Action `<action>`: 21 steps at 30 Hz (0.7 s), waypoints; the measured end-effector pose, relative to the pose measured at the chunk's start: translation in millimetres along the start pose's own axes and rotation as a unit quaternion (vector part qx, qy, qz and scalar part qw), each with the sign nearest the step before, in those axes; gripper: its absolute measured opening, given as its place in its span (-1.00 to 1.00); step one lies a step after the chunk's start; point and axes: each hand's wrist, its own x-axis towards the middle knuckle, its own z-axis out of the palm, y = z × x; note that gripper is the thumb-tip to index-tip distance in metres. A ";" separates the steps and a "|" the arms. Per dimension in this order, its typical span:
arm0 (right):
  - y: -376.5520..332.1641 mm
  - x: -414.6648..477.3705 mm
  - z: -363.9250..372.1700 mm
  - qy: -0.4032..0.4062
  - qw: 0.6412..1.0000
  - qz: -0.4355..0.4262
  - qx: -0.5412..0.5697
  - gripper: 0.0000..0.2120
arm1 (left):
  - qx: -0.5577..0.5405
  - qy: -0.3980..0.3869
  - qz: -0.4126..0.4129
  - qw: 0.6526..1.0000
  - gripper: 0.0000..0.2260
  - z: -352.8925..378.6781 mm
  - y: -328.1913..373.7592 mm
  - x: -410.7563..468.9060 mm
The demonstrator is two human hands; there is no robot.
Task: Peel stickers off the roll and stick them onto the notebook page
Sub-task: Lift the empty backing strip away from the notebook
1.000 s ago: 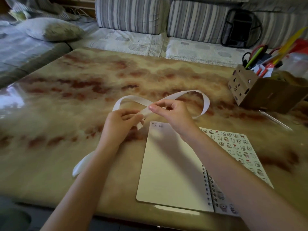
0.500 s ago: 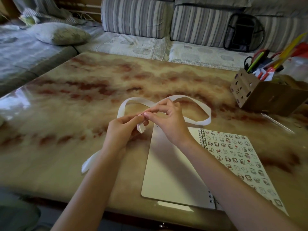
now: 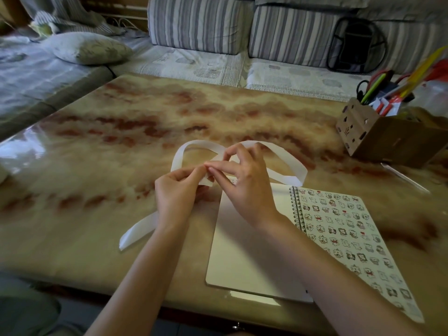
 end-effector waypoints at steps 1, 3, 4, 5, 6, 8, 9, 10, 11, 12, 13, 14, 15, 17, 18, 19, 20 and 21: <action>-0.6 -0.1 -0.8 0.004 1.000 -0.015 -0.017 -0.81 | 0.002 0.006 0.007 1.000 -0.89 0.6 -0.4 0.0; -0.2 0.0 -0.8 0.004 0.998 -0.035 -0.045 -0.81 | 0.009 0.011 0.019 1.000 -0.89 0.9 -1.2 -0.2; -0.1 -0.3 -0.2 0.002 0.998 -0.040 -0.057 -0.81 | 0.014 0.013 0.022 1.000 -0.89 -0.1 -2.0 0.0; -0.5 -0.5 -0.3 0.005 0.997 -0.038 -0.061 -0.81 | 0.018 0.014 0.024 0.999 -0.90 -1.5 -2.5 0.3; -1.0 -0.2 -2.3 0.014 0.998 -0.025 -0.053 -0.79 | 0.027 0.016 0.028 0.999 -0.91 -4.4 -4.0 1.6; 0.6 2.5 -12.1 0.047 0.998 0.013 -0.027 -0.78 | 0.073 0.023 0.044 0.996 -0.92 -11.7 -8.4 5.3; 2.4 4.9 -18.9 0.060 0.997 0.035 -0.031 -0.78 | 0.109 0.034 0.054 0.992 -0.92 -16.3 -10.6 7.4; 5.6 8.0 -25.8 0.054 0.995 0.070 -0.040 -0.76 | 0.147 0.049 0.069 0.985 -0.92 -21.9 -11.9 8.8; 10.6 11.0 -32.2 0.024 0.991 0.119 -0.047 -0.73 | 0.185 0.064 0.090 0.976 -0.90 -27.5 -12.3 10.0; 16.7 13.5 -37.7 -0.017 0.983 0.175 -0.046 -0.68 | 0.226 0.078 0.120 0.964 -0.89 -32.8 -11.9 11.0; 23.6 15.3 -41.7 -0.058 0.971 0.227 -0.043 -0.64 | 0.272 0.093 0.153 0.946 -0.87 -37.6 -11.1 13.2; 30.7 16.5 -43.7 -0.088 0.960 0.262 -0.047 -0.60 | 0.317 0.106 0.182 0.925 -0.86 -41.5 -10.3 16.2; 37.5 17.2 -44.4 -0.113 0.952 0.280 -0.056 -0.57 | 0.356 0.116 0.205 0.904 -0.85 -44.3 -9.5 19.8; 49.4 19.0 -41.8 -0.177 0.933 0.308 -0.055 -0.48 | 0.416 0.126 0.245 0.867 -0.85 -46.8 -11.5 29.2; 54.9 19.7 -38.4 -0.209 0.922 0.322 -0.045 -0.46 | 0.433 0.124 0.259 0.854 -0.85 -47.2 -13.7 33.2; 60.5 20.0 -33.4 -0.229 0.914 0.332 -0.041 -0.47 | 0.444 0.119 0.258 0.850 -0.86 -47.3 -15.0 36.2; 65.3 20.0 -28.3 -0.237 0.911 0.336 -0.043 -0.50 | 0.447 0.112 0.240 0.854 -0.86 -47.2 -15.6 37.9; 69.4 20.5 -23.0 -0.234 0.911 0.337 -0.046 -0.53 | 0.450 0.102 0.213 0.861 -0.85 -47.0 -16.4 39.1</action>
